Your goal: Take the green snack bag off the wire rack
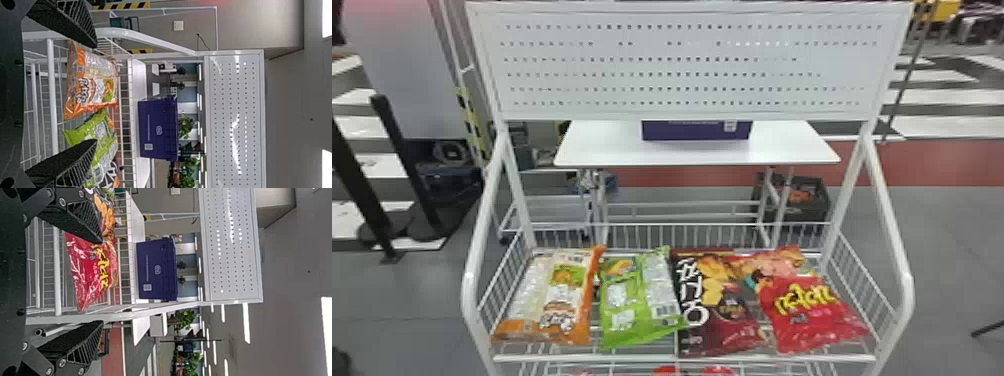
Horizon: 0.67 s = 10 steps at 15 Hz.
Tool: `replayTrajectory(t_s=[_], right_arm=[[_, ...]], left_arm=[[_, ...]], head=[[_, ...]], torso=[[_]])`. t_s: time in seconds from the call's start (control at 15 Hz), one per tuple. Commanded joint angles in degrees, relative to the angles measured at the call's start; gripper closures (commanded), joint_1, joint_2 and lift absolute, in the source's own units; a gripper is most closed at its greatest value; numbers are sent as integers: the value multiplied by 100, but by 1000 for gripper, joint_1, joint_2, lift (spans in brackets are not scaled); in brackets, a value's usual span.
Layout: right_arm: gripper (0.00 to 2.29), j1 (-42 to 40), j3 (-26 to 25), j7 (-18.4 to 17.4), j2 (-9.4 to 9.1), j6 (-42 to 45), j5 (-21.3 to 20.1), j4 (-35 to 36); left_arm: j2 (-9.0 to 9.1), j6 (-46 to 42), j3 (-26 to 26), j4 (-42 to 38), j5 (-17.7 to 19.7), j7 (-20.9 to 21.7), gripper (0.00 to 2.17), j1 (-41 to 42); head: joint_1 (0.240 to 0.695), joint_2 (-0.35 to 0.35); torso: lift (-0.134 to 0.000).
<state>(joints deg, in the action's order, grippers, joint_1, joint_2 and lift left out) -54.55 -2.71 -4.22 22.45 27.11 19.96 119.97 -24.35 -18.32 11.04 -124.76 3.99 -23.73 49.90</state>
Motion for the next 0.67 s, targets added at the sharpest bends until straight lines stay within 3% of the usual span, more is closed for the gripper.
replayTrajectory(t_s=[0.0,0.6], right_arm=[[174,-3,-10,0,13,0,17,0],[174,-3,-10,0,13,18,26,-18]], left_arm=[[0,0,4,5,5,0,22,2],[0,-35,4,49,102,0,22,-69]], head=[[499,0],[499,0]], torso=[[0],[0]])
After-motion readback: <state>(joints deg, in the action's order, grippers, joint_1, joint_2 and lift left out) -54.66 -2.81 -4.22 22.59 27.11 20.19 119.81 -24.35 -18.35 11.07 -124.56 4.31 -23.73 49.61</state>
